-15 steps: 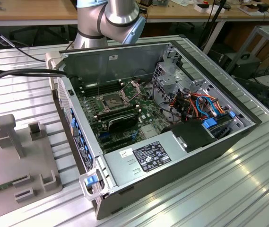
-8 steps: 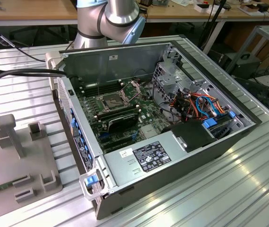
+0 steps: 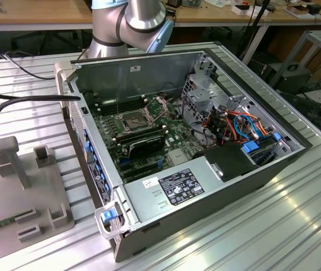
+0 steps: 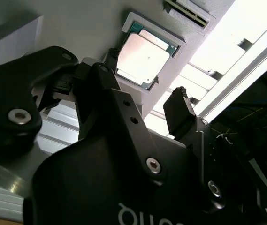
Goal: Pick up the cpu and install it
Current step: 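Pick up the cpu and move it towards the insertion slot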
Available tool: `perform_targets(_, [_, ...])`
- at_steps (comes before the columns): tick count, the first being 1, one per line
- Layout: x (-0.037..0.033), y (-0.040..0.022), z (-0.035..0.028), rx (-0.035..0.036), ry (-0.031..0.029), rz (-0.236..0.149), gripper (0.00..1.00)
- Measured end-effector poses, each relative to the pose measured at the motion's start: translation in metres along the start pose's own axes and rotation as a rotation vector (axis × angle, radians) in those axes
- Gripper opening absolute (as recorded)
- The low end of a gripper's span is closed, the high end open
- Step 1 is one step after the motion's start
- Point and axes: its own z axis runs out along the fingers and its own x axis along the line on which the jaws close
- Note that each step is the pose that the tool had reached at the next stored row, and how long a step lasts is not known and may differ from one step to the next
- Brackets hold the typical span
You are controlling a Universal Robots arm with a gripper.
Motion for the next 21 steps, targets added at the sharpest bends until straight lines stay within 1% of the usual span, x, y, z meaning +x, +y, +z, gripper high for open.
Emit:
perform_targets(1, [0.0, -0.0001, 0.0023, -0.0003, 0.0, 0.0, 0.66])
perform_targets(2, [-0.0001, -0.0003, 0.006, -0.0008, 0.0, 0.0, 0.66])
perform_targets(7, [-0.0001, -0.0007, 0.0165, -0.0032, 0.0, 0.0, 0.66])
perform_targets(12, [-0.0002, -0.0012, 0.0255, -0.0056, 0.0002, 0.0, 0.66])
perform_targets(14, [-0.0003, -0.0014, 0.0309, -0.0067, 0.0002, 0.0, 0.66])
perform_targets(17, [-0.0002, -0.0015, 0.0317, -0.0066, 0.0004, 0.0, 0.66])
perform_targets(21, [-0.0004, -0.0016, 0.0348, -0.0067, 0.0004, 0.0, 0.66])
